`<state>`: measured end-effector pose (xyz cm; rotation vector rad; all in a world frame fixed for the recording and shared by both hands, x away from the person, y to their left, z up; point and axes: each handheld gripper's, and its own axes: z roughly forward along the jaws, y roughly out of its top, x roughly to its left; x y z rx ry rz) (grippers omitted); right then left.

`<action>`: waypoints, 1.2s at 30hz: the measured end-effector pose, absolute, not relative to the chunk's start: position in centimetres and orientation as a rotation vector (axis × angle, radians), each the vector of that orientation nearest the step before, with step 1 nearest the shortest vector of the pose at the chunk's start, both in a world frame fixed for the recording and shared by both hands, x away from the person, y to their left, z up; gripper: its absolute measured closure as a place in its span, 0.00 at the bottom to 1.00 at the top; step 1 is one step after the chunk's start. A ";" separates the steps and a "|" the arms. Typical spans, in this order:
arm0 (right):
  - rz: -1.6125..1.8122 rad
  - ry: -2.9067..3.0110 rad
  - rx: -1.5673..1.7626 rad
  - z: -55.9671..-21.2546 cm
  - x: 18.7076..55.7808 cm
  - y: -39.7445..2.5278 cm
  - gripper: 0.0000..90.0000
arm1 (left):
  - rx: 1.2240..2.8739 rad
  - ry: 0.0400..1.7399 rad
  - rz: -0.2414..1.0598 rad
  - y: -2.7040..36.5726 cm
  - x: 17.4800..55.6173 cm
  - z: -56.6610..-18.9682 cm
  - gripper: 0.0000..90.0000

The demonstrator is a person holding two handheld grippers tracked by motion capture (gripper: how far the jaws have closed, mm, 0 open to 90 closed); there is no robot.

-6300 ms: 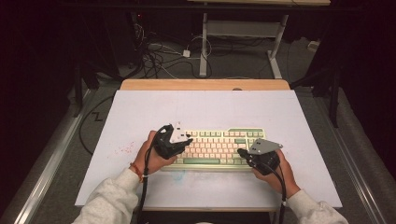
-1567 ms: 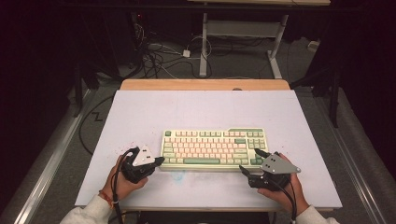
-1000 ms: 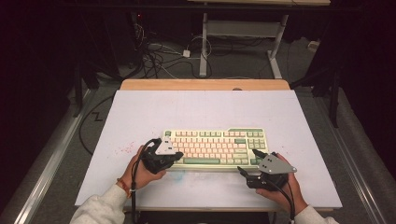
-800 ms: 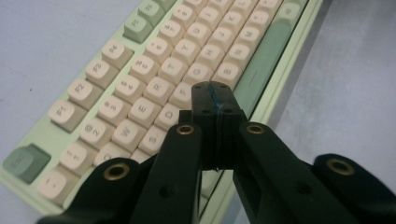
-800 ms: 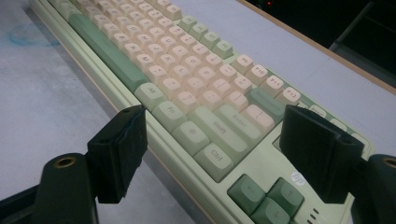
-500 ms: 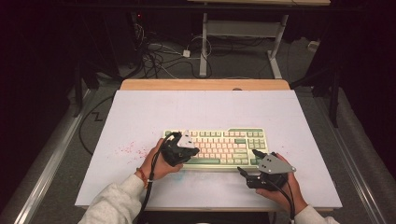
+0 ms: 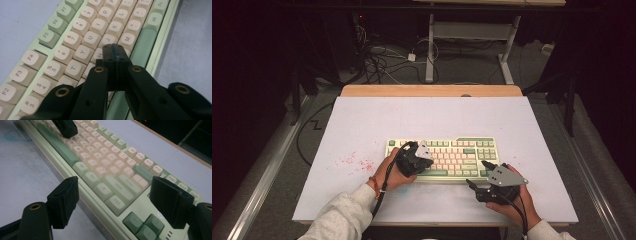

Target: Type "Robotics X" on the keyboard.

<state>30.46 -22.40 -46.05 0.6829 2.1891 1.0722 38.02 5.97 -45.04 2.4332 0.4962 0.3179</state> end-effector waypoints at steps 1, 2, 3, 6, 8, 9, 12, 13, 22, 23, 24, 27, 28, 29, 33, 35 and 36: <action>1.073 2.188 0.683 -46.0 30.5 -22.4 0.26 | 2.434 0.496 0.315 6.0 38.0 -45.1 0.97; 1.073 2.188 0.683 -46.0 30.5 -22.4 0.26 | 2.436 0.496 0.320 6.0 38.0 -45.1 0.97; 1.073 2.189 0.682 -46.0 30.5 -22.4 0.26 | 2.440 0.493 0.324 6.0 38.0 -45.0 0.97; 1.063 2.199 0.677 -46.1 30.5 -22.3 0.26 | 2.458 0.495 0.323 5.9 38.1 -45.3 0.97; 1.062 2.200 0.677 -46.1 30.5 -22.3 0.26 | 2.460 0.493 0.333 5.9 38.0 -45.2 0.97; 1.063 2.199 0.675 -46.1 30.5 -22.3 0.26 | 2.457 0.490 0.345 6.0 38.0 -45.1 0.97; 1.067 2.196 0.678 -46.0 30.5 -22.4 0.26 | 2.432 0.488 0.359 6.2 37.8 -44.5 0.97; 1.067 2.195 0.679 -46.0 30.5 -22.4 0.26 | 2.428 0.483 0.365 6.3 37.7 -44.4 0.97; 1.067 2.193 0.675 -46.0 30.5 -22.5 0.26 | 2.406 0.473 0.405 6.8 37.4 -43.8 0.95; 1.067 2.192 0.675 -46.0 30.5 -22.5 0.26 | 2.403 0.471 0.411 6.9 37.4 -43.8 0.94; 1.067 2.192 0.676 -46.0 30.5 -22.5 0.26 | 2.401 0.471 0.421 7.0 37.3 -43.7 0.93; 1.068 2.193 0.675 -46.0 30.5 -22.5 0.26 | 2.387 0.470 0.432 7.4 37.2 -43.4 0.91; 1.067 2.193 0.674 -46.0 30.5 -22.5 0.26 | 2.386 0.469 0.445 7.5 37.1 -43.4 0.89; 1.068 2.193 0.675 -45.9 30.5 -22.5 0.26 | 2.378 0.472 0.449 7.6 37.1 -43.3 0.87; 1.067 2.193 0.678 -45.9 30.5 -22.5 0.26 | 2.348 0.474 0.482 8.3 36.9 -43.0 0.79; 1.066 2.192 0.677 -45.9 30.5 -22.5 0.27 | 2.333 0.462 0.511 8.7 36.7 -42.8 0.71; 1.064 2.190 0.680 -45.9 30.5 -22.5 0.27 | 2.323 0.466 0.524 8.9 36.6 -42.8 0.67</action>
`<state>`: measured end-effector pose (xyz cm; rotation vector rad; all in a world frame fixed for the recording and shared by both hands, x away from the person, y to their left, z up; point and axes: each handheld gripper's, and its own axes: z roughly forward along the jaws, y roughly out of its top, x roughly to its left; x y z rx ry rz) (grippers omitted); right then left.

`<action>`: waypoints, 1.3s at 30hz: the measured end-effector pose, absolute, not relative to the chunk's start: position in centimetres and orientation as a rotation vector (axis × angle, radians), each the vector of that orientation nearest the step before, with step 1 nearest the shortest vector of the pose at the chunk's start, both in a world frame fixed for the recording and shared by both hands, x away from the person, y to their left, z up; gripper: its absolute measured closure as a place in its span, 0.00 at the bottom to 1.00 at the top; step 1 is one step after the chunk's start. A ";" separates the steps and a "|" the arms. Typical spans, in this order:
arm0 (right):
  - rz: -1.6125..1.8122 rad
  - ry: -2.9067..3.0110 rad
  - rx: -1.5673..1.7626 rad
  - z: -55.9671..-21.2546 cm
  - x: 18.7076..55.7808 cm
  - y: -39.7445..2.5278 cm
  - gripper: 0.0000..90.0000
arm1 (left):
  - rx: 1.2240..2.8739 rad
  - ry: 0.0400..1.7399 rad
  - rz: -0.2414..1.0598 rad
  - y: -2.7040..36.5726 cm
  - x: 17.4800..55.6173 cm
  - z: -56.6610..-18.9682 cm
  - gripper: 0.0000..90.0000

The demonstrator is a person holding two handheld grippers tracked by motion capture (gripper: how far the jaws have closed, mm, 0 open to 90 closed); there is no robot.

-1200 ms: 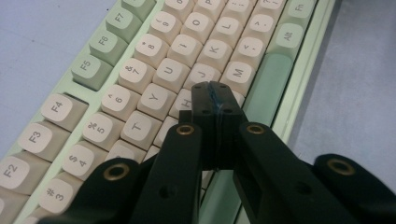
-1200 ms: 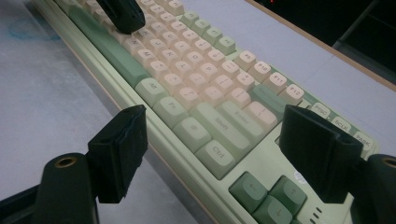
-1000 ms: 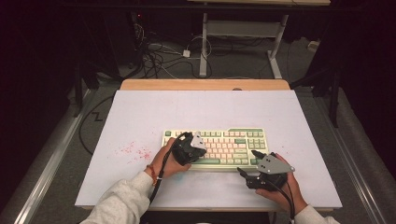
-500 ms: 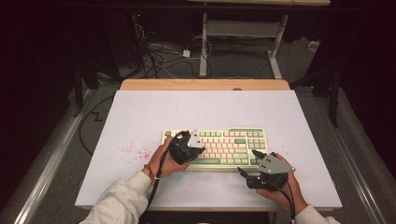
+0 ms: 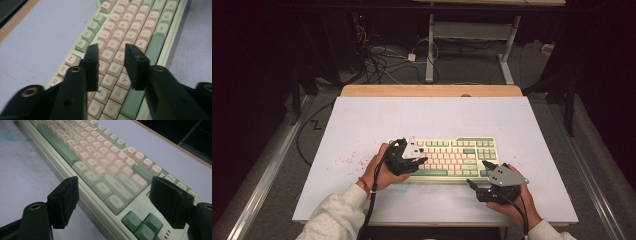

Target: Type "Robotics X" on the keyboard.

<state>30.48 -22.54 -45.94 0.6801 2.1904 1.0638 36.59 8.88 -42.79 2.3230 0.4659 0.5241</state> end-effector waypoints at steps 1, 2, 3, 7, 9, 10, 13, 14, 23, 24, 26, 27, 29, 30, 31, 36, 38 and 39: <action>1.061 2.187 0.682 -45.9 30.5 -22.6 0.27 | 2.318 0.467 0.528 9.1 36.5 -42.7 0.64; 1.060 2.185 0.686 -45.9 30.5 -22.6 0.27 | 2.315 0.462 0.530 9.3 36.5 -42.7 0.60; 1.059 2.184 0.690 -45.9 30.5 -22.6 0.27 | 2.307 0.463 0.542 9.4 36.4 -42.7 0.56; 1.055 2.185 0.694 -45.9 30.5 -22.6 0.27 | 2.271 0.478 0.575 10.1 36.1 -42.6 0.45; 1.057 2.185 0.694 -45.9 30.5 -22.6 0.27 | 2.260 0.480 0.589 10.4 35.9 -42.5 0.41; 1.057 2.186 0.696 -45.9 30.6 -22.6 0.27 | 2.252 0.486 0.611 10.5 35.8 -42.6 0.38; 1.059 2.185 0.696 -45.9 30.6 -22.6 0.27 | 2.242 0.486 0.639 11.0 35.4 -42.7 0.30; 1.059 2.185 0.697 -45.9 30.6 -22.7 0.27 | 2.235 0.486 0.648 11.2 35.3 -42.7 0.28; 1.064 2.181 0.700 -45.8 30.6 -22.7 0.28 | 2.205 0.513 0.724 13.6 34.0 -43.3 0.22; 1.065 2.179 0.700 -45.8 30.6 -22.8 0.28 | 2.204 0.518 0.733 13.9 33.8 -43.3 0.22; 1.066 2.179 0.702 -45.8 30.6 -22.8 0.28 | 2.204 0.523 0.734 14.3 33.6 -43.4 0.22; 1.065 2.180 0.703 -45.8 30.6 -22.8 0.28 | 2.201 0.527 0.742 14.5 33.5 -43.5 0.22; 1.065 2.181 0.704 -45.9 30.7 -22.8 0.28 | 2.200 0.534 0.742 14.9 33.3 -43.7 0.21; 1.063 2.181 0.704 -45.8 30.7 -22.8 0.28 | 2.203 0.536 0.745 15.1 33.1 -43.7 0.22; 1.064 2.179 0.705 -45.8 30.7 -22.8 0.28 | 2.204 0.541 0.751 15.3 33.0 -43.9 0.21; 1.062 2.180 0.713 -45.8 30.7 -22.8 0.29 | 2.224 0.557 0.772 16.2 32.7 -44.5 0.21; 1.063 2.179 0.713 -45.7 30.8 -22.8 0.30 | 2.222 0.568 0.765 16.5 32.6 -44.7 0.21; 1.064 2.176 0.712 -45.7 30.8 -22.8 0.31 | 2.221 0.572 0.768 16.6 32.5 -44.8 0.21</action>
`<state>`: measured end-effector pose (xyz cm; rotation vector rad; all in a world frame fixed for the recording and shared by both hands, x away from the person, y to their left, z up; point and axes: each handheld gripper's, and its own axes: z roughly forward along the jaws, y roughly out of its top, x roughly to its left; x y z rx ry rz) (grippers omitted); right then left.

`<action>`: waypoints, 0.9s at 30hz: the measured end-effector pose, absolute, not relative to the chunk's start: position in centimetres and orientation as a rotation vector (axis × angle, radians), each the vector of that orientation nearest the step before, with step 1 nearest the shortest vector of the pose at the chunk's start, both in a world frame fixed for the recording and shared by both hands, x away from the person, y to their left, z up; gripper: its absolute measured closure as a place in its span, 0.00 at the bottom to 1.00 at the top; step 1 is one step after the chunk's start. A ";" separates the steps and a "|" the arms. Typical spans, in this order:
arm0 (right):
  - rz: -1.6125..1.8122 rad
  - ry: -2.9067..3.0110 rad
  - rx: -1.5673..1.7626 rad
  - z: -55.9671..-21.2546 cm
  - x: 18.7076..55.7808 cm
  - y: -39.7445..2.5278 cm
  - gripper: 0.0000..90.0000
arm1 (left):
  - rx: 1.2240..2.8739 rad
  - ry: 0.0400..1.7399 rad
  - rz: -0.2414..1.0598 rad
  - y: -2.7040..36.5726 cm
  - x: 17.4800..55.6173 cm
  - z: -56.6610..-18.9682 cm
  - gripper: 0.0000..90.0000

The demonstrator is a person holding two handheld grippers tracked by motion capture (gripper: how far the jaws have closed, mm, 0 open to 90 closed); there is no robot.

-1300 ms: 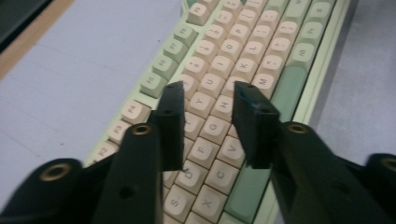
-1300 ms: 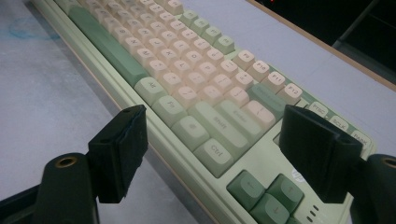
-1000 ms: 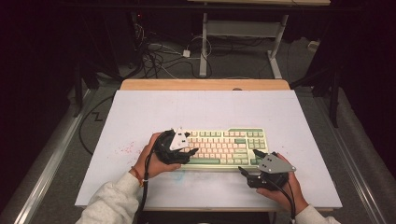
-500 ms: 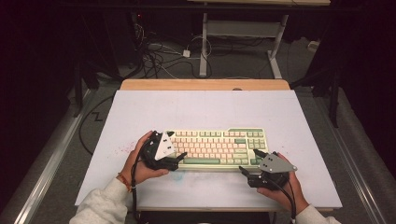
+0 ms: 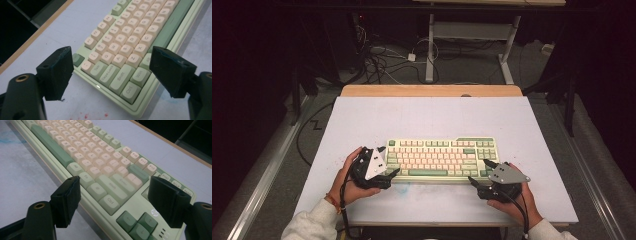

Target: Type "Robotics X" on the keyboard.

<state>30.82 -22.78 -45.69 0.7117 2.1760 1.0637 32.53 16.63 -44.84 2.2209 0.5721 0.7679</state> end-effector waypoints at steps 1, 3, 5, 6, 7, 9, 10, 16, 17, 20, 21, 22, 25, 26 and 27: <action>1.065 2.175 0.712 -45.6 30.8 -22.8 0.32 | 2.224 0.576 0.765 16.8 32.5 -44.9 0.21; 1.073 2.179 0.716 -45.5 30.9 -22.8 0.37 | 2.227 0.589 0.760 17.1 32.3 -45.2 0.20; 1.085 2.193 0.703 -45.3 30.9 -22.7 0.48 | 2.244 0.599 0.765 17.3 32.1 -45.5 0.20; 1.091 2.204 0.701 -45.2 31.0 -22.7 0.52 | 2.250 0.604 0.769 17.4 32.0 -45.7 0.20; 1.094 2.208 0.699 -45.1 31.0 -22.7 0.56 | 2.256 0.610 0.767 17.6 31.9 -45.8 0.20; 1.092 2.220 0.701 -44.9 31.2 -22.5 0.66 | 2.261 0.620 0.764 17.9 31.6 -46.0 0.20; 1.093 2.226 0.705 -44.8 31.2 -22.5 0.69 | 2.264 0.621 0.764 18.1 31.5 -46.0 0.20; 1.102 2.319 0.729 -44.1 32.5 -21.9 0.93 | 2.265 0.654 0.756 19.1 31.1 -46.3 0.20; 1.098 2.324 0.726 -44.0 32.7 -21.8 0.96 | 2.264 0.658 0.752 19.2 31.1 -46.4 0.20; 1.091 2.341 0.705 -43.8 33.2 -21.2 1.00 | 2.278 0.662 0.748 19.3 31.0 -46.6 0.20; 1.083 2.344 0.703 -43.8 33.3 -21.0 1.00 | 2.281 0.663 0.744 19.2 31.0 -46.7 0.20; 1.076 2.349 0.699 -43.8 33.5 -20.7 1.00 | 2.283 0.662 0.739 19.2 31.0 -46.7 0.20; 1.055 2.362 0.677 -43.8 34.2 -19.7 1.00 | 2.287 0.658 0.729 19.1 30.9 -46.8 0.20; 1.051 2.364 0.676 -43.8 34.5 -19.4 1.00 | 2.288 0.657 0.729 19.0 30.9 -46.8 0.20; 1.046 2.367 0.672 -43.8 34.8 -19.0 1.00 | 2.293 0.656 0.732 19.0 30.8 -46.9 0.20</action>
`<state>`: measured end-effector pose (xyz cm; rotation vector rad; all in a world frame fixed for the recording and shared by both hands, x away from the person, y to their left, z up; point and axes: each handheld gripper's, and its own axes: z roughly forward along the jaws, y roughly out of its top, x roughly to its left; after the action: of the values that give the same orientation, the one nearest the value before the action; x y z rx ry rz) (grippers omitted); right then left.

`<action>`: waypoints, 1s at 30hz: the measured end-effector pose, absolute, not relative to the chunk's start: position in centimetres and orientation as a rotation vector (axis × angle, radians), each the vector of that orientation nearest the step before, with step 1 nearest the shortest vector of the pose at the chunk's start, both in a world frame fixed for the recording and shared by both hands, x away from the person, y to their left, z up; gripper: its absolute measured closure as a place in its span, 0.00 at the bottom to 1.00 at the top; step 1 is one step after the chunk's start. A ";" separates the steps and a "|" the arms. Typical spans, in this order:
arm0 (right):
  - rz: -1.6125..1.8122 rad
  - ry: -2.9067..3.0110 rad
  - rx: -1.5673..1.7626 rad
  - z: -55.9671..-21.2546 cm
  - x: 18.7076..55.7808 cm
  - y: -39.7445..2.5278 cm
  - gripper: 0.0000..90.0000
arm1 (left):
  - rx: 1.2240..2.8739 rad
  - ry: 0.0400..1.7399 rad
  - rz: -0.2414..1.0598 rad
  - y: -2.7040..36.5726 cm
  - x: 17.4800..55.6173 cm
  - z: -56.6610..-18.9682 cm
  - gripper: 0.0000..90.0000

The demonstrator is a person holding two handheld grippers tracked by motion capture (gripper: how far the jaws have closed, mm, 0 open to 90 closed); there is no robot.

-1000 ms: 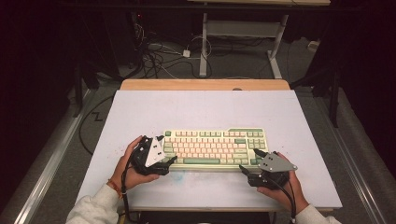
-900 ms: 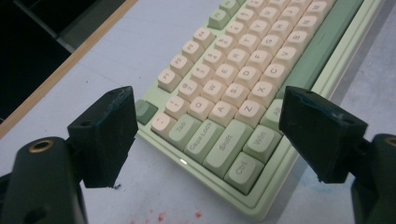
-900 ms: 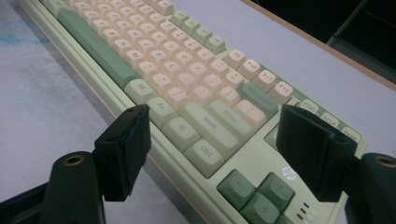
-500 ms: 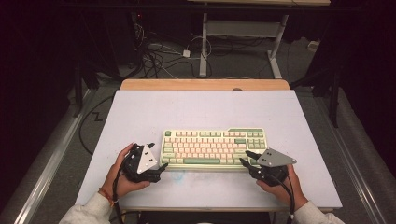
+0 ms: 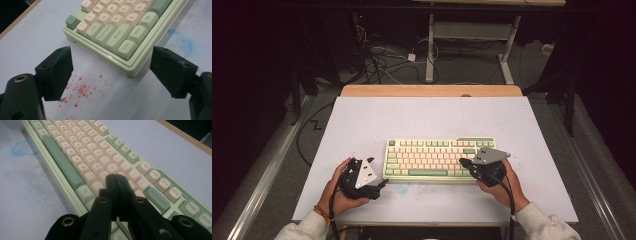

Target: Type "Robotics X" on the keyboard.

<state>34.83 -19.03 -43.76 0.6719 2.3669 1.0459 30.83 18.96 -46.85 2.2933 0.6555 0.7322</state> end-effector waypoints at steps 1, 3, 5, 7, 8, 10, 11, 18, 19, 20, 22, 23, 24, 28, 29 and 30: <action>1.037 2.368 0.663 -43.7 35.1 -18.7 1.00 | 2.295 0.656 0.729 19.0 30.9 -46.9 0.20; 1.032 2.380 0.658 -43.8 35.9 -17.8 1.00 | 2.294 0.659 0.728 18.9 30.9 -46.9 0.20; 1.022 2.389 0.647 -43.8 36.4 -17.2 1.00 | 2.299 0.657 0.728 18.9 30.9 -46.9 0.20; 1.005 2.401 0.635 -44.0 37.0 -16.4 1.00 | 2.300 0.654 0.727 18.9 30.9 -47.0 0.20; 1.003 2.407 0.632 -44.1 37.2 -16.0 1.00 | 2.302 0.654 0.726 18.9 31.0 -47.0 0.20; 0.987 2.419 0.621 -44.3 37.7 -15.3 1.00 | 2.305 0.655 0.717 18.9 31.0 -47.1 0.20; 0.980 2.425 0.620 -44.4 37.9 -15.0 1.00 | 2.306 0.655 0.721 18.9 31.0 -47.1 0.20; 0.935 2.437 0.623 -44.9 38.9 -14.0 1.00 | 2.317 0.649 0.712 18.9 31.0 -47.2 0.20; 0.932 2.439 0.627 -45.0 39.0 -13.9 1.00 | 2.319 0.650 0.712 18.9 31.0 -47.2 0.20; 0.925 2.440 0.633 -45.0 39.1 -13.9 1.00 | 2.320 0.650 0.712 18.8 31.0 -47.2 0.20; 0.913 2.441 0.638 -45.1 39.2 -13.8 1.00 | 2.319 0.651 0.710 18.8 31.1 -47.2 0.20; 0.910 2.442 0.634 -45.2 39.4 -13.8 1.00 | 2.320 0.650 0.711 18.8 31.1 -47.2 0.20; 0.909 2.438 0.644 -45.3 39.4 -13.8 1.00 | 2.319 0.649 0.710 18.8 31.0 -47.2 0.20; 0.900 2.437 0.651 -45.4 39.6 -13.9 1.00 | 2.316 0.650 0.711 18.9 31.1 -47.2 0.20; 0.895 2.438 0.653 -45.4 39.6 -13.8 0.99 | 2.316 0.652 0.710 18.9 31.1 -47.1 0.20; 0.892 2.439 0.647 -45.5 39.6 -13.8 0.99 | 2.315 0.651 0.709 18.8 31.1 -47.1 0.20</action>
<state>39.65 -13.84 -45.45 0.6467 2.4390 0.8922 31.06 18.85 -47.15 2.3154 0.6515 0.7089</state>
